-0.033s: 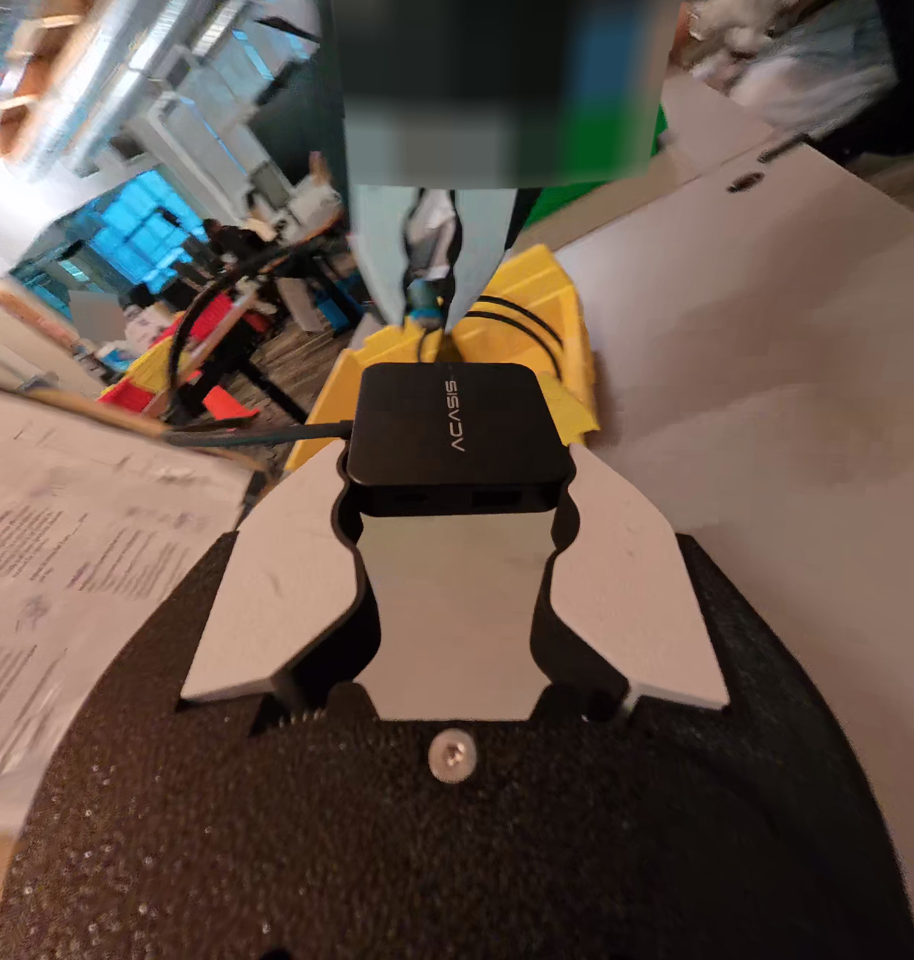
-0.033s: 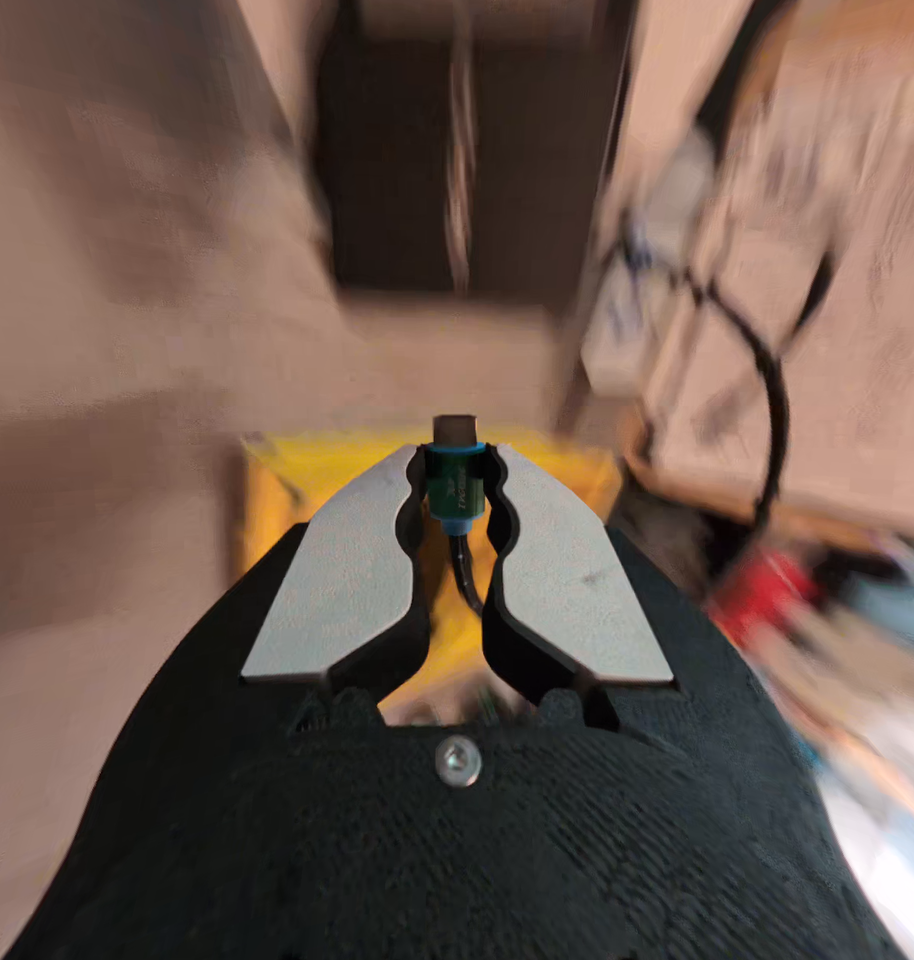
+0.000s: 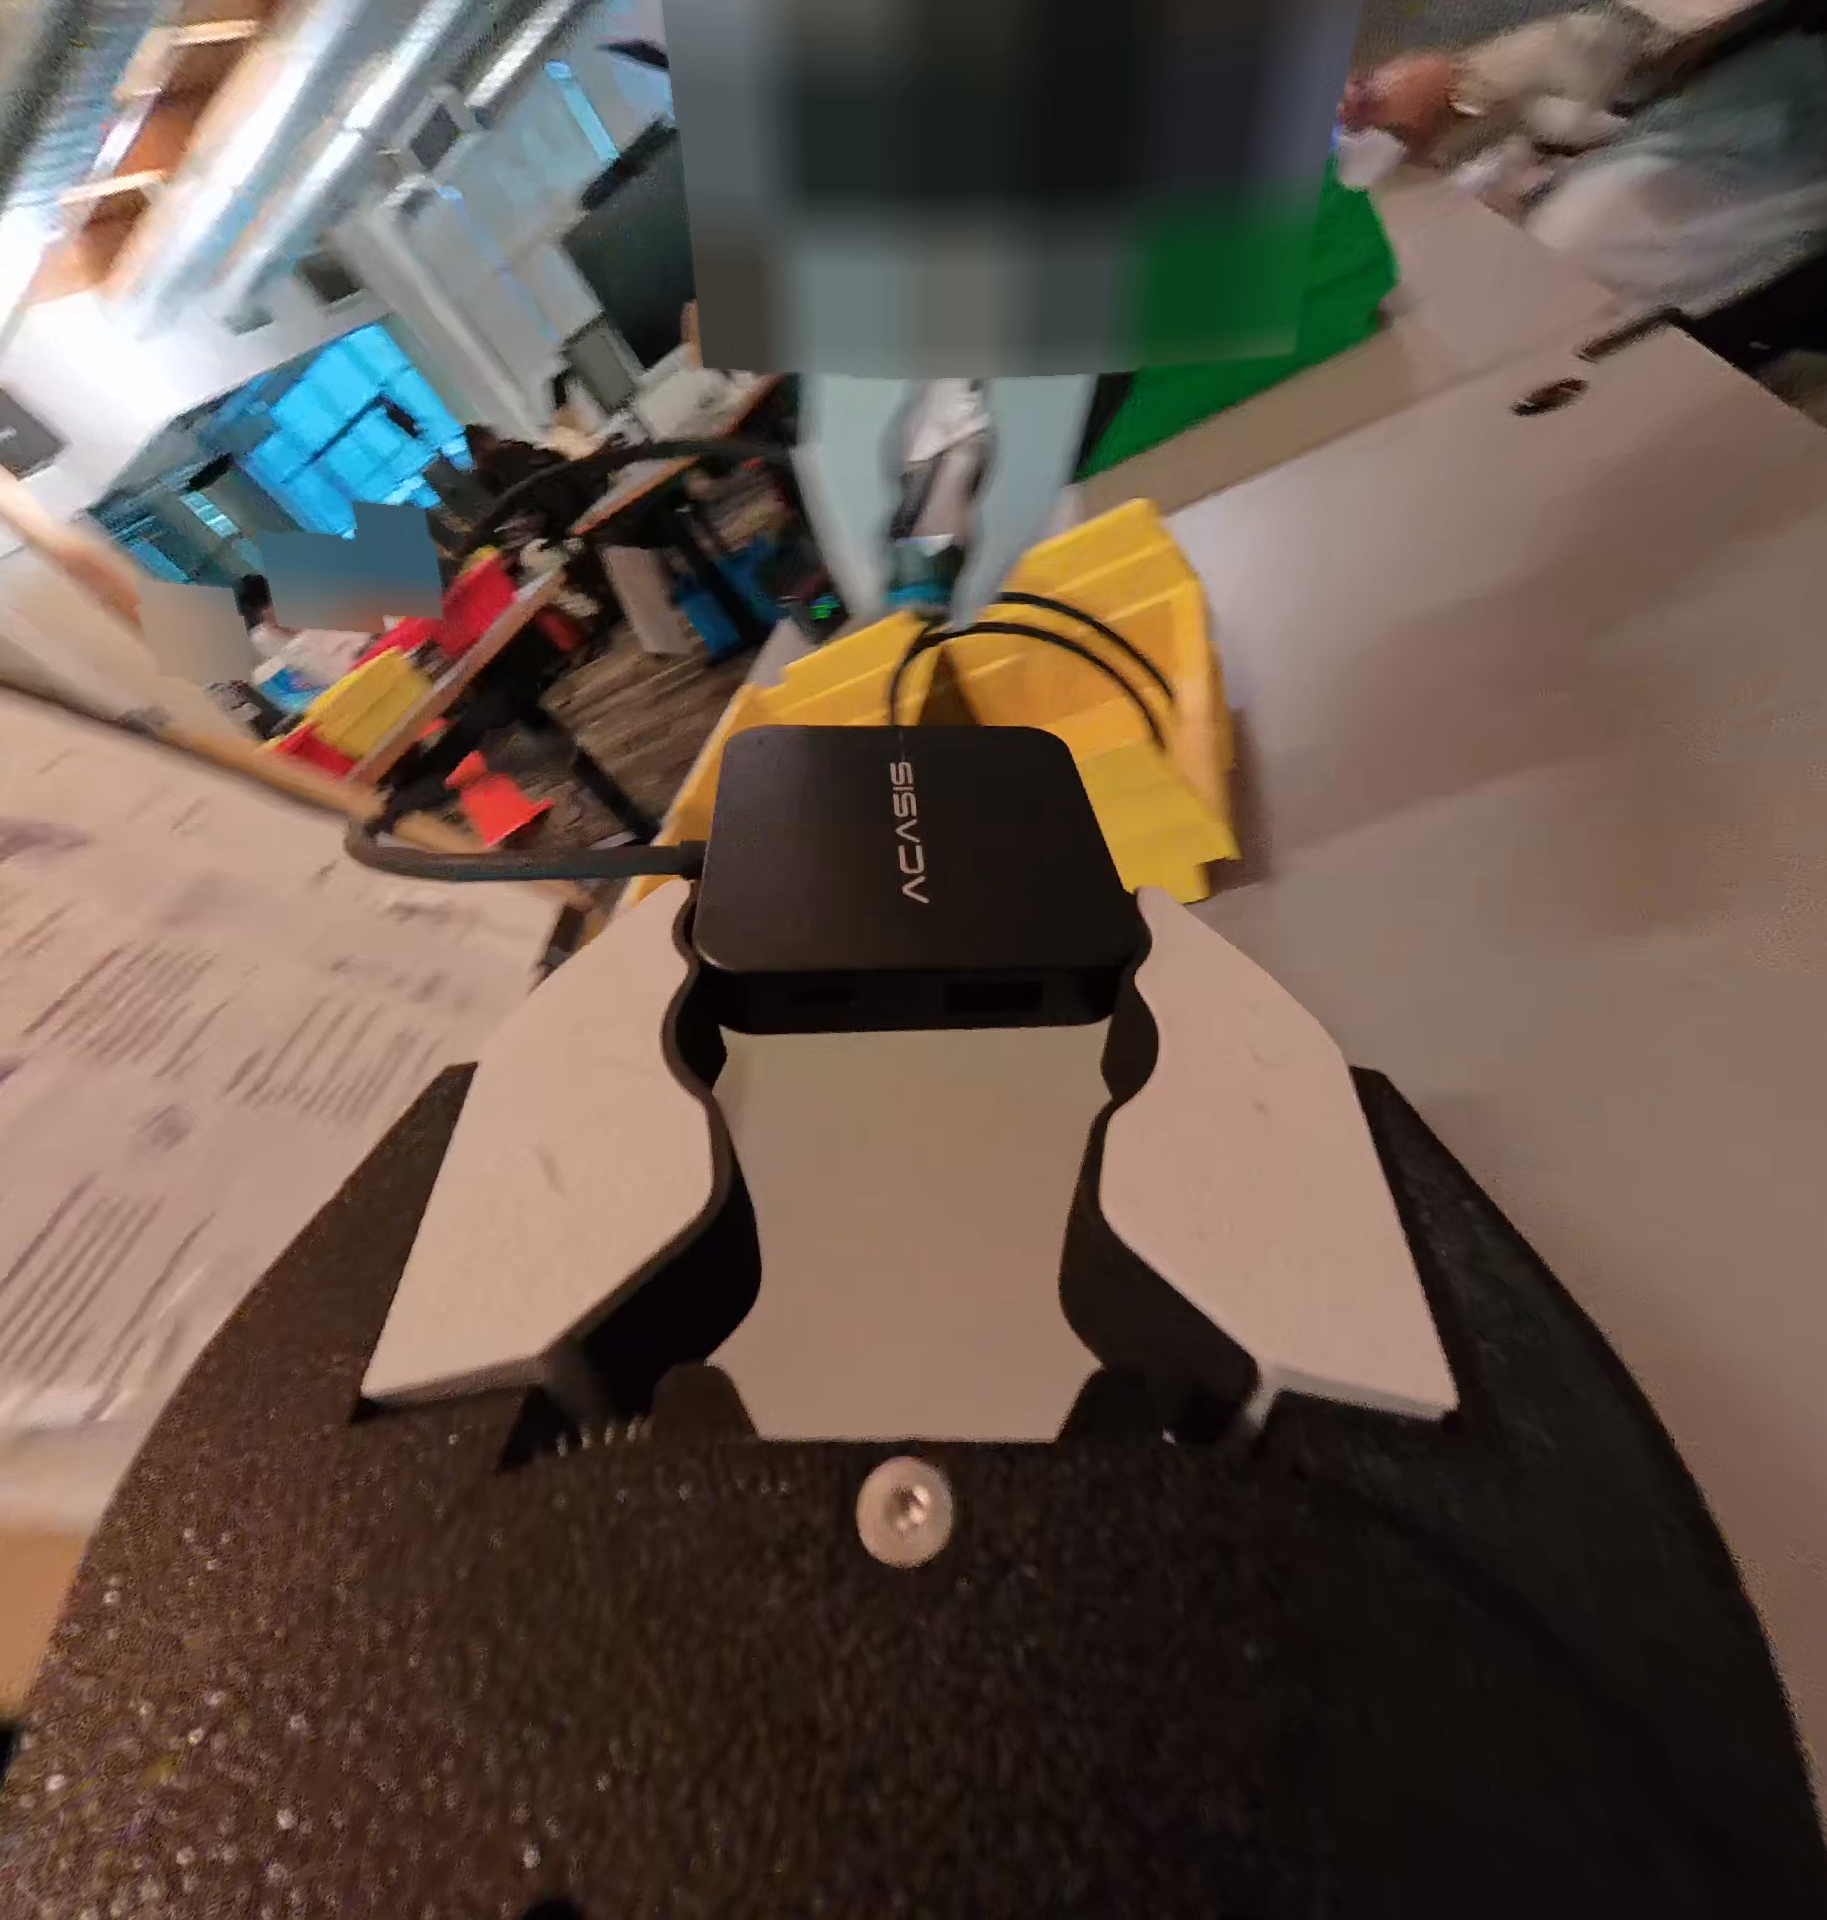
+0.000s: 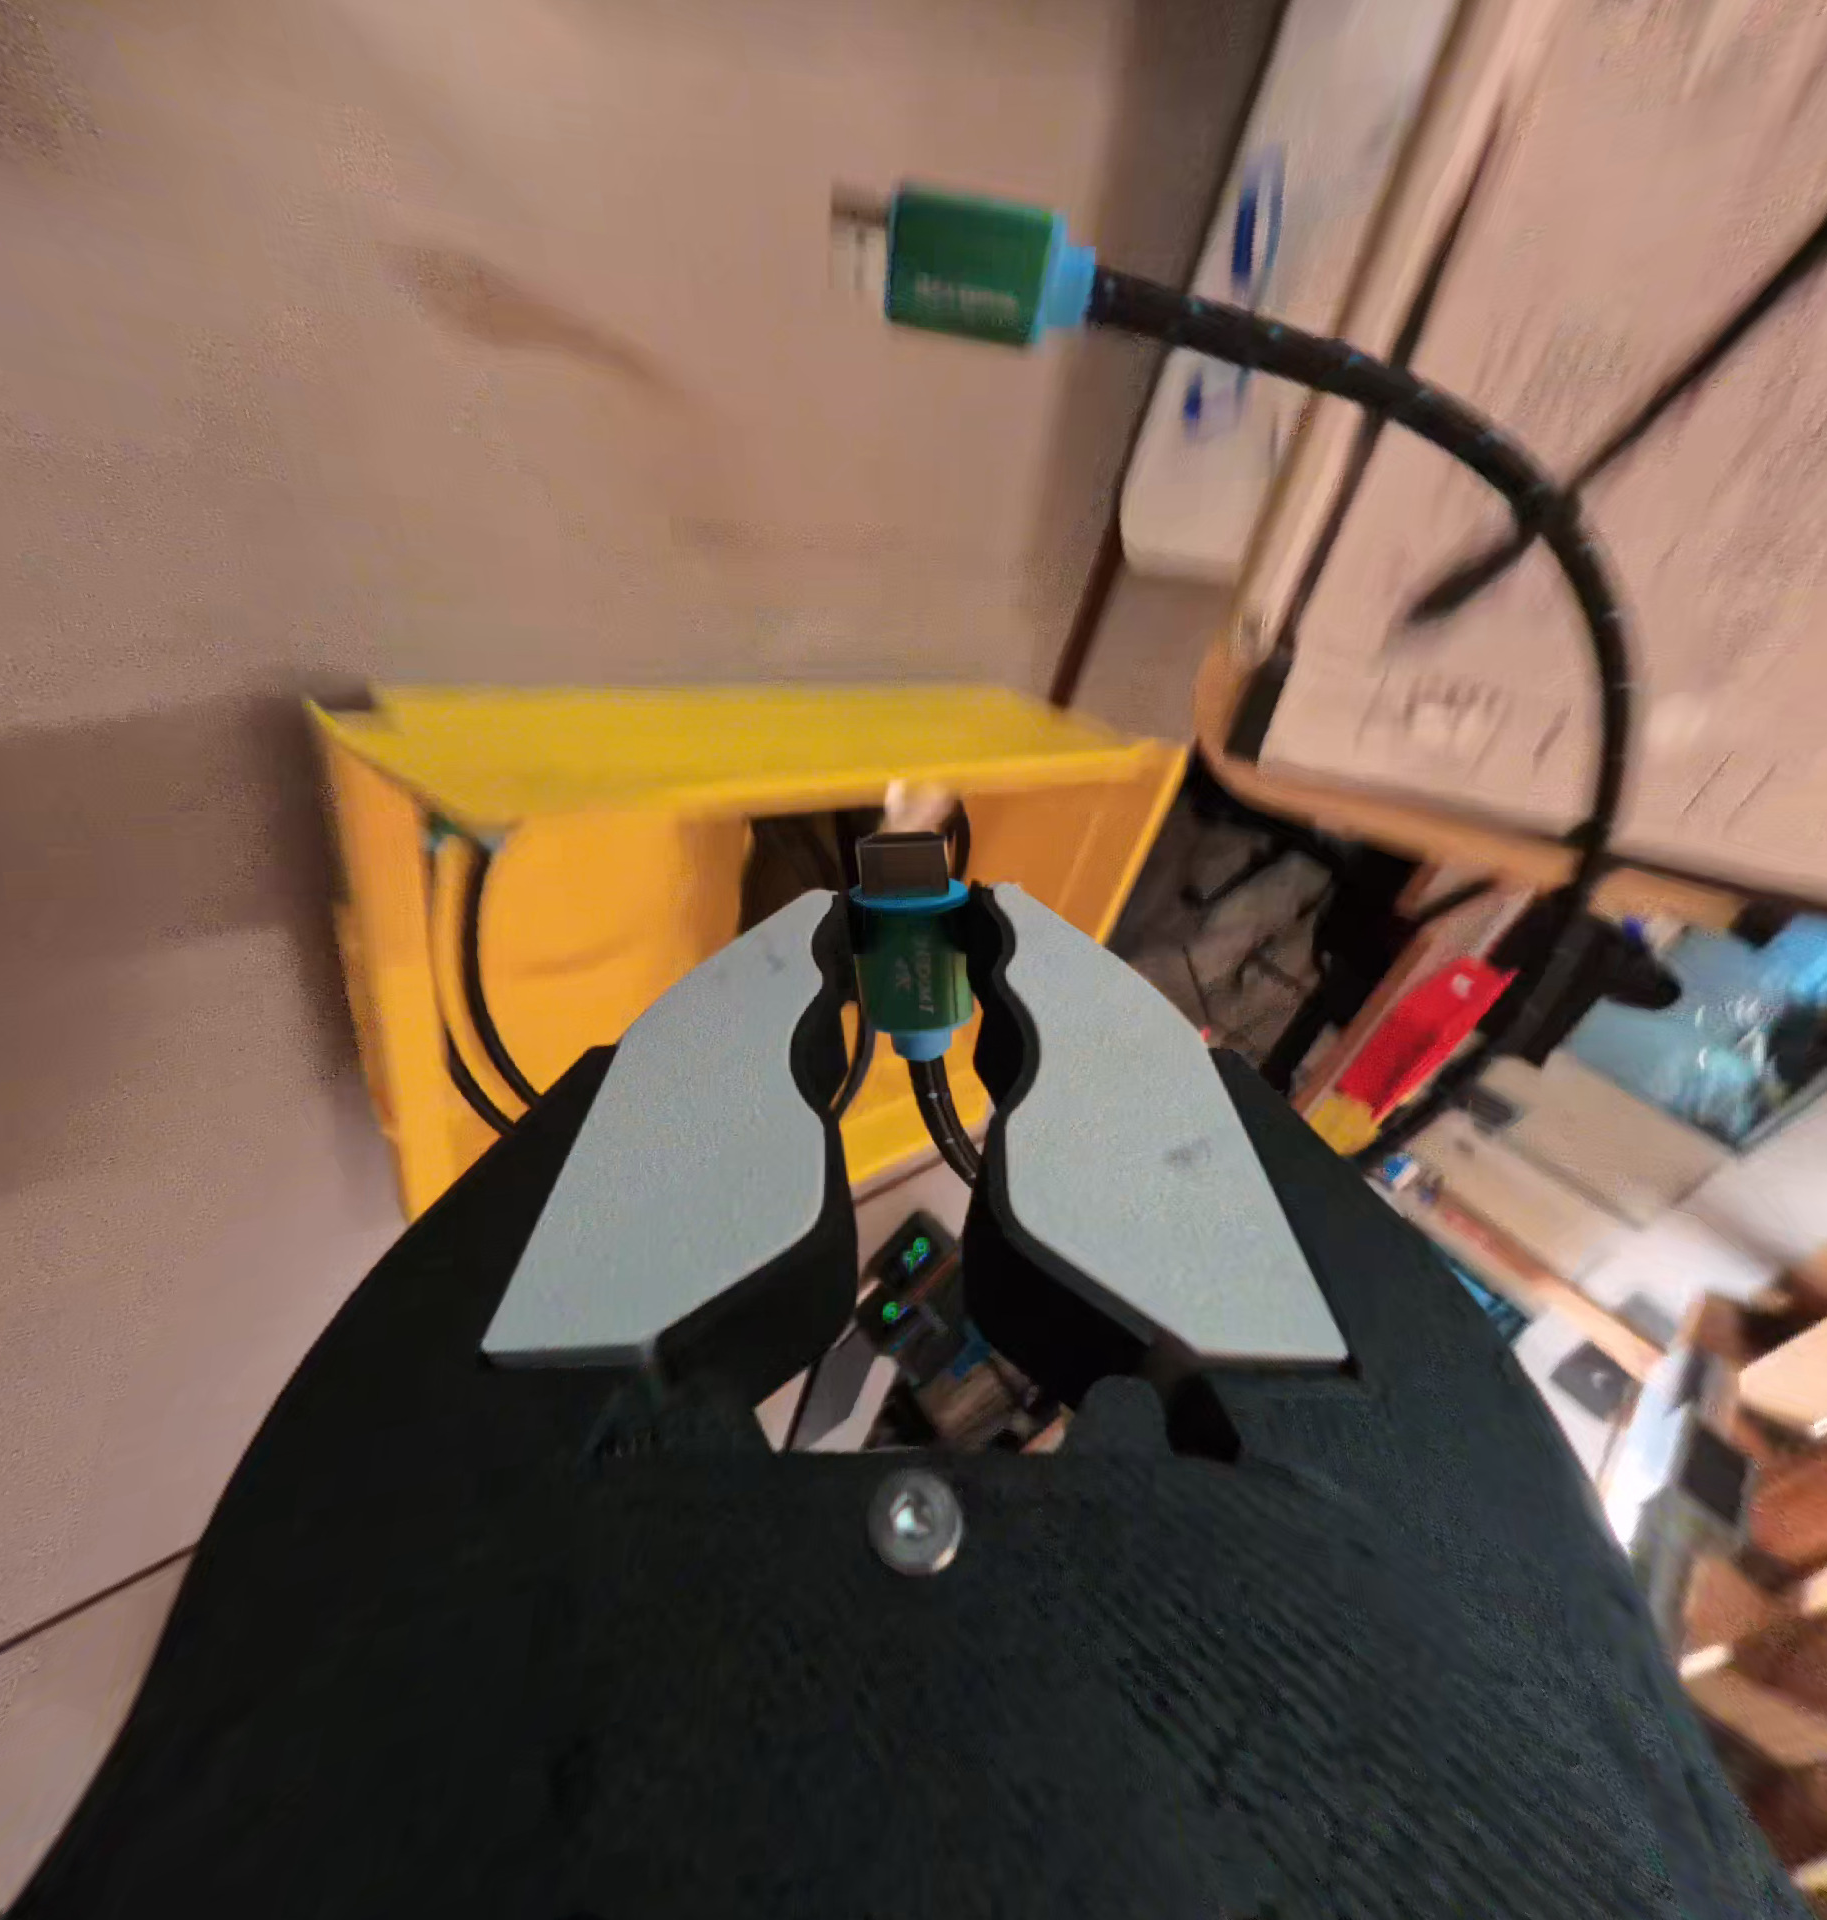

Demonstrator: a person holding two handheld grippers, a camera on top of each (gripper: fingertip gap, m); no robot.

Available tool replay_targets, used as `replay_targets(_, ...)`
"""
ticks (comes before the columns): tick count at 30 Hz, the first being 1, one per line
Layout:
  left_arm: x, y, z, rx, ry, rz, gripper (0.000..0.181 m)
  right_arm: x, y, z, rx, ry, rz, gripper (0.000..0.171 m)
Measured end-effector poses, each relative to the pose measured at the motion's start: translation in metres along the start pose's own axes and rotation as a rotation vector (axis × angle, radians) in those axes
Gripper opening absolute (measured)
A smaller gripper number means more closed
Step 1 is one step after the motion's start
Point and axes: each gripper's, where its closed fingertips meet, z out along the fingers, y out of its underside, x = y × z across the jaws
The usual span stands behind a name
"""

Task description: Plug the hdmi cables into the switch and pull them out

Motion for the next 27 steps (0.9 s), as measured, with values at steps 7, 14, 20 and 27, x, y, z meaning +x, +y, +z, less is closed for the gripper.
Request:
replay_targets(7,-0.035,-0.013,-0.048,0.149,-0.114,-0.091,0.073,0.046,0.047,-0.061,0.161,0.214,0.255,0.021)
replay_targets(14,-0.039,-0.006,-0.049,0.161,-0.121,-0.128,0.073,-0.009,0.093,-0.07,0.196,0.129,0.264,0.021)
replay_targets(20,-0.031,-0.004,-0.037,0.16,-0.073,-0.145,0.072,-0.085,0.099,-0.008,0.193,-0.043,0.29,0.021)
replay_targets(27,-0.024,-0.004,-0.028,0.153,-0.04,-0.145,0.073,-0.097,0.06,0.044,0.345,-0.052,0.469,0.021)
